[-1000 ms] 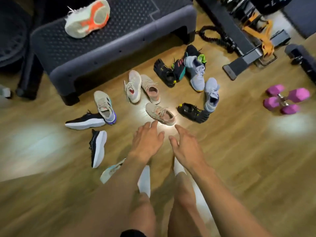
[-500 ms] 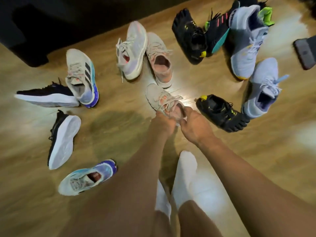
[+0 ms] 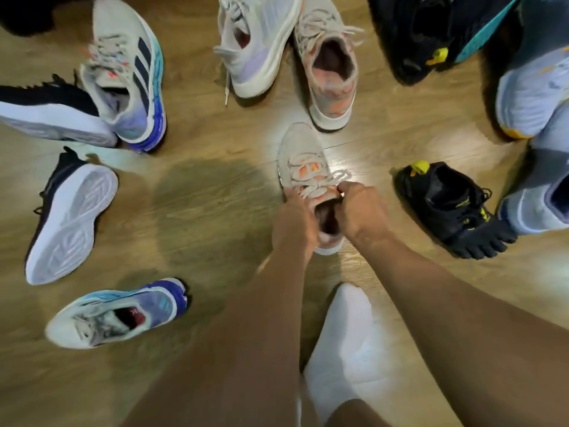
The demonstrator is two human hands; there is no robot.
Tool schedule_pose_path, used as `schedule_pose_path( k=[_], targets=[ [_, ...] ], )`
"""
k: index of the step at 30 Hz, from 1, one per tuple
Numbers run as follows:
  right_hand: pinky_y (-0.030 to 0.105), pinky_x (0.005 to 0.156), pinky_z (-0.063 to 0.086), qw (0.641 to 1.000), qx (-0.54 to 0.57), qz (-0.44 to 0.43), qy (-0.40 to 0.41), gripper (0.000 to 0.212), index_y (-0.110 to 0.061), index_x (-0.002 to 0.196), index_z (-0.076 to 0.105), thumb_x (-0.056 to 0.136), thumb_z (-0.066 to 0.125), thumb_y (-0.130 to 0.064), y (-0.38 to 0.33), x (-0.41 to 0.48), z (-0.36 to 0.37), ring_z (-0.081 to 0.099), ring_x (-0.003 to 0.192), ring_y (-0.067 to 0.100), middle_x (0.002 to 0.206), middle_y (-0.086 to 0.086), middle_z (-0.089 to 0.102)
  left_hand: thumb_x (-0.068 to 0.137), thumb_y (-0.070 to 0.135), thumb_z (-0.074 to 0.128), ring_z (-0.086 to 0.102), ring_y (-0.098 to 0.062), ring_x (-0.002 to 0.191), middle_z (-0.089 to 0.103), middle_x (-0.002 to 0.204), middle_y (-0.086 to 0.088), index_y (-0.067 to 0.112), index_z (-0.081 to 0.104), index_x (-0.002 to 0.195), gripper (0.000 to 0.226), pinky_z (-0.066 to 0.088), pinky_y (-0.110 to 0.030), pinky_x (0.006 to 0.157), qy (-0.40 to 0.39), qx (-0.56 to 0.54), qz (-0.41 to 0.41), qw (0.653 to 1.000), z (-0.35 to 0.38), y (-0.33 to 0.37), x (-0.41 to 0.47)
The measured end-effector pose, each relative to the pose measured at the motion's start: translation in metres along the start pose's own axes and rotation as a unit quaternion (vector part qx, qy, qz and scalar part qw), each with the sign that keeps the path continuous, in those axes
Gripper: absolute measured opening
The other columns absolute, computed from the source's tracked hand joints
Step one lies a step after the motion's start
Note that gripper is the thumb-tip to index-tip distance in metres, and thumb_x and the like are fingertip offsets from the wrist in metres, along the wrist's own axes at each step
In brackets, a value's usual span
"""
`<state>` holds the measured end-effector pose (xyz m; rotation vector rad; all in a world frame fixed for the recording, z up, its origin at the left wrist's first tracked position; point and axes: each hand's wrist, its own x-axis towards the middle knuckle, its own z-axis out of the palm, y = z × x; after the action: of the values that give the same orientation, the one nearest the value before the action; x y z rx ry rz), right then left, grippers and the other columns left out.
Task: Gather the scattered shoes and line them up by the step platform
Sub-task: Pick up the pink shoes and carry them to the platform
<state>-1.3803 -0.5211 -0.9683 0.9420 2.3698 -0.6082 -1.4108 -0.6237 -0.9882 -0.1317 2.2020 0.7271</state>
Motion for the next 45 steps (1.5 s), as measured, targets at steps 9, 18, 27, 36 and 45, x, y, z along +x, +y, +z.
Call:
schedule_pose_path(
  k=[9,18,27,36,45],
  targets=[
    [0.032,0.076,0.051,0.981,-0.012,-0.114,-0.158,0.033,-0.014,0.114,0.061,0.083,0.066,-0.023,-0.096,-0.049,0.056,0.064,0.094,0.028,0.105,0.01,0.068,0.089,0.005,0.05,0.06,-0.032,0.109,0.06,0.128,-0.011,0.018,0.037,0.141,0.055,0.051,-0.04,0.093,0.029,0.025,-0.125,0.991,-0.072,-0.12,-0.01],
    [0.035,0.086,0.05,0.99,0.069,-0.103,-0.066,0.034,-0.026,0.121,0.059,0.089,0.052,-0.018,-0.084,-0.018,-0.002,0.063,0.103,0.03,0.111,0.006,0.068,0.081,0.003,0.056,0.032,-0.026,0.139,0.037,0.15,-0.009,0.018,0.034,0.146,0.07,0.029,-0.045,0.114,0.25,-0.062,0.008,0.966,-0.073,-0.017,-0.01],
    [0.033,0.093,0.041,0.969,0.196,0.016,0.15,0.039,-0.01,0.128,0.05,0.093,0.05,-0.028,-0.058,0.129,-0.09,0.053,0.118,0.031,0.122,0.013,0.061,0.087,0.033,0.062,0.061,-0.024,0.106,0.065,0.116,-0.005,0.016,0.061,0.117,0.034,0.047,-0.03,0.088,0.071,-0.171,-0.002,0.983,-0.057,0.162,0.111],
    [0.038,0.085,0.056,0.979,0.171,0.102,0.046,0.037,-0.008,0.105,0.067,0.069,0.074,-0.016,-0.049,0.163,-0.067,0.066,0.098,0.03,0.103,0.014,0.069,0.075,0.024,0.076,0.065,-0.023,0.089,0.066,0.095,-0.007,0.011,0.067,0.102,0.031,0.051,-0.026,0.071,0.078,-0.096,-0.012,0.992,-0.047,0.131,0.13],
    [0.033,0.086,0.048,0.994,-0.026,0.011,-0.104,0.03,-0.011,0.112,0.064,0.083,0.057,-0.01,-0.025,-0.012,-0.018,0.062,0.105,0.032,0.109,0.015,0.068,0.096,0.007,0.048,0.057,-0.033,0.113,0.064,0.119,-0.018,0.003,0.063,0.119,0.028,0.041,-0.005,0.06,0.032,-0.088,-0.116,0.989,-0.017,0.003,-0.032]
  ],
)
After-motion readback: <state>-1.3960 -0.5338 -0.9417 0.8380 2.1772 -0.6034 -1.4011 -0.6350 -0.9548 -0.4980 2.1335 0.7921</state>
